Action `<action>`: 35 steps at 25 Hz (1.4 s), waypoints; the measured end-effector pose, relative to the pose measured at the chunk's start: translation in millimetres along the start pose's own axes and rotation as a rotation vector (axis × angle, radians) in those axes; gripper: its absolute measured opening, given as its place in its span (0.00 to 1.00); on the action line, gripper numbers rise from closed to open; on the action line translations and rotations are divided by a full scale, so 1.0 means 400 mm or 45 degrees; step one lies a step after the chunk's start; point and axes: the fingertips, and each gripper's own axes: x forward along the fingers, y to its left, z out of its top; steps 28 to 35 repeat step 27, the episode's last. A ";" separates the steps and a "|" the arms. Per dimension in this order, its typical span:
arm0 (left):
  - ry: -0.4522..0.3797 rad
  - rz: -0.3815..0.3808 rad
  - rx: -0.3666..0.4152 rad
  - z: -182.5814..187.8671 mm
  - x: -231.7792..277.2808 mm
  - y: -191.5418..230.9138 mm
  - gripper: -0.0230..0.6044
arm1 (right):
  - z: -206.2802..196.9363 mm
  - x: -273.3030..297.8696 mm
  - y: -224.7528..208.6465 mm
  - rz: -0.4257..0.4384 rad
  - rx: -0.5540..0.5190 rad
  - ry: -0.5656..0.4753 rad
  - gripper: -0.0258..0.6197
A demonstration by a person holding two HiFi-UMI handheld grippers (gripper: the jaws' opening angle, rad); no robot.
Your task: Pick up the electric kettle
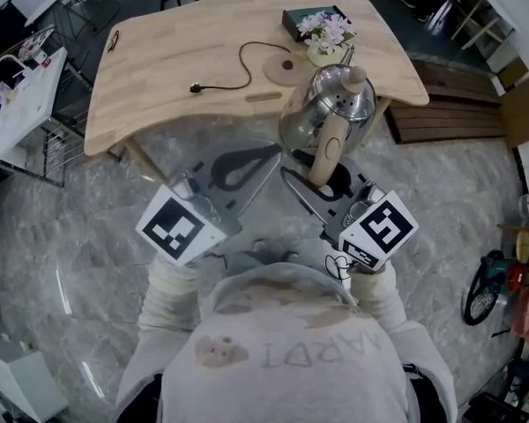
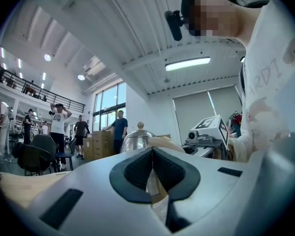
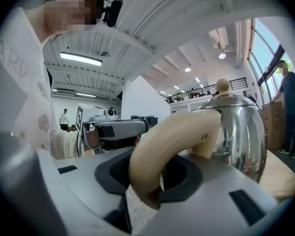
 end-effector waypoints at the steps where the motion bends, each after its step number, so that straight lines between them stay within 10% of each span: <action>1: -0.002 0.001 -0.004 0.006 0.007 -0.011 0.06 | 0.005 -0.013 0.001 0.002 -0.010 -0.002 0.23; 35: 0.000 0.009 0.000 0.005 -0.006 -0.052 0.06 | 0.081 -0.064 0.017 0.000 -0.108 -0.072 0.22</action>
